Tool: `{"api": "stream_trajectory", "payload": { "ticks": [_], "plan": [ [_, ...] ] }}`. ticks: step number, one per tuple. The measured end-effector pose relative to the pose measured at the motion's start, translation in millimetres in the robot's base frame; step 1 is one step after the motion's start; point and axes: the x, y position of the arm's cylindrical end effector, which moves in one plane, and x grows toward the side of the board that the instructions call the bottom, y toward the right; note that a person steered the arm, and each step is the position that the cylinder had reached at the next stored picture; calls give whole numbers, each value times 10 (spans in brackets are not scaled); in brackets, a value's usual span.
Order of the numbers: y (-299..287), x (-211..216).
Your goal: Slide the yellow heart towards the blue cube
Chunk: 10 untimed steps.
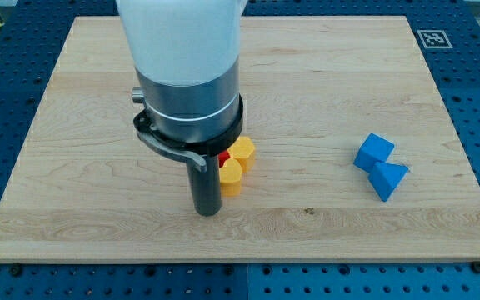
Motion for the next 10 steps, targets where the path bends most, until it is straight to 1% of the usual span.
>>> {"api": "stream_trajectory", "payload": {
  "ticks": [1, 2, 3, 4, 6, 7, 8, 9, 10],
  "plan": [
    [-458, 5],
    [-740, -26],
    [-530, -168],
    [-305, -222],
    [-241, -222],
    [-17, -222],
    [345, -222],
    [764, -284],
    [990, -378]
  ]
}}
